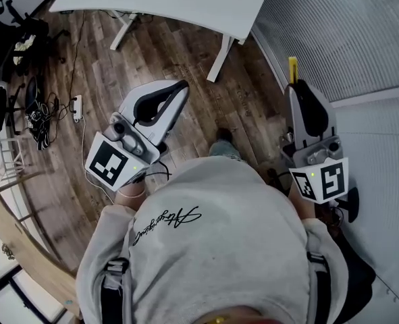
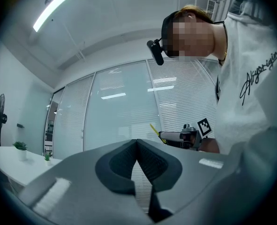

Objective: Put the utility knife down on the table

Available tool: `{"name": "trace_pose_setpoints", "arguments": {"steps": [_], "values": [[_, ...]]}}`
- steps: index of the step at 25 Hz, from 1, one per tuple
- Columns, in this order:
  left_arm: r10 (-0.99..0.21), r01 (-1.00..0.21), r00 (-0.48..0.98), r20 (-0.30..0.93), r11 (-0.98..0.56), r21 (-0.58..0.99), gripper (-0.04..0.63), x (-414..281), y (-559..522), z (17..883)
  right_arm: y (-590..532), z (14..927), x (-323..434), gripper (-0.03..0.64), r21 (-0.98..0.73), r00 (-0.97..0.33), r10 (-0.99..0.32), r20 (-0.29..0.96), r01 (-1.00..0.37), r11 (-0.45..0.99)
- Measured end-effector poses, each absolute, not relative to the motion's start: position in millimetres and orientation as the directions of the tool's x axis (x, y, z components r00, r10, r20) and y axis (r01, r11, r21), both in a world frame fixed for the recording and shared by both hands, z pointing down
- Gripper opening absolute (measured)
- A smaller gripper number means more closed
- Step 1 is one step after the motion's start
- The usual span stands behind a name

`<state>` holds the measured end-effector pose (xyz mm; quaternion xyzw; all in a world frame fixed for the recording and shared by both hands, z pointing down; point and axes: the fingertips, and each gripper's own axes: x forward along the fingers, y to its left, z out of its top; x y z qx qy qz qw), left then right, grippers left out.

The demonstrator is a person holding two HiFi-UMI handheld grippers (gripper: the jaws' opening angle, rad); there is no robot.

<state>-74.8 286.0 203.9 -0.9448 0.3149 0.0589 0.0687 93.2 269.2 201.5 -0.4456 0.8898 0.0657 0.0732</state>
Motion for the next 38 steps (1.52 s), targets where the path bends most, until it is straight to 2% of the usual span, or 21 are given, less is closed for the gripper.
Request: {"name": "trace_pose_setpoints", "arguments": {"steps": [5,18,38], "values": [[-0.601,-0.616,0.786,-0.143,-0.781,-0.105,-0.012,-47.4,208.7,220.5,186.0,221.6,122.1,0.064,0.031,-0.609,-0.77,-0.19,-0.788,0.615],[-0.634,-0.651,0.757,-0.159,-0.752,-0.099,-0.012,-37.6,198.4,180.0,175.0,179.9,134.9,0.064,0.041,-0.624,-0.757,-0.192,-0.776,0.63],[-0.636,-0.649,0.759,-0.14,-0.756,-0.084,-0.012,-26.7,164.3,188.5,142.9,186.4,143.7,0.063,0.027,-0.628,-0.755,-0.188,-0.772,0.635]]}}
